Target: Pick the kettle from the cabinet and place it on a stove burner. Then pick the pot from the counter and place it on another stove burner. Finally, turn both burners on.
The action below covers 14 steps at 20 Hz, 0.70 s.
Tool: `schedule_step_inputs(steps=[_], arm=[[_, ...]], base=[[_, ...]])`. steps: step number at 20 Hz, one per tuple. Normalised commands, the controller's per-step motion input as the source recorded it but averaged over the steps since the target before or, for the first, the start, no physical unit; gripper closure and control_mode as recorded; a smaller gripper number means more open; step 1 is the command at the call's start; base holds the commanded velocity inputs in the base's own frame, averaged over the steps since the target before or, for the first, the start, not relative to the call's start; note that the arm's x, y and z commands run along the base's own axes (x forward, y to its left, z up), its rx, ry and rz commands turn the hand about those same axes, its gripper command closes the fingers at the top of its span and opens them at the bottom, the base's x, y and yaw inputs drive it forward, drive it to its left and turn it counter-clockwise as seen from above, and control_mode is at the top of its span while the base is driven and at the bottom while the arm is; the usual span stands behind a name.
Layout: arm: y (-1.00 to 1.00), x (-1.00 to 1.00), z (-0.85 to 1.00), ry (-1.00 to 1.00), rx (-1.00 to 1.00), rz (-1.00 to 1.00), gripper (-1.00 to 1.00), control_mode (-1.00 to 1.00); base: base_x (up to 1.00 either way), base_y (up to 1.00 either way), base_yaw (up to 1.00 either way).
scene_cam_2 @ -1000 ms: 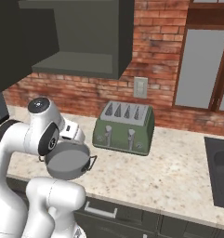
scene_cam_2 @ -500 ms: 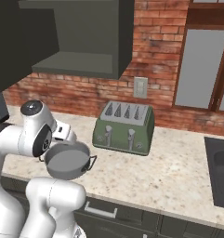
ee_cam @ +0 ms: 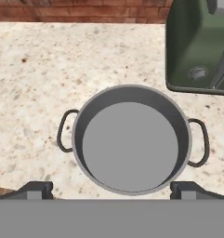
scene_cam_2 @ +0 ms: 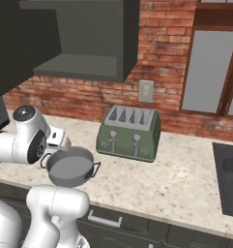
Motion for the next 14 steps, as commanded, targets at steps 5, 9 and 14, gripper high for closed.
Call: schedule_step_inputs(steps=[5,9,14], arm=[[0.22,-0.04,-0.15,0.01,0.00,0.02,-1.00,-1.00],[0.20,-0.07,-0.17,0.01,0.00,0.02,-1.00,-1.00],[0.17,-0.07,-0.18,0.01,0.00,0.03,-1.00,-1.00]], base=[[0.00,0.00,0.00],[0.00,0.00,0.00],[0.00,0.00,0.00]])
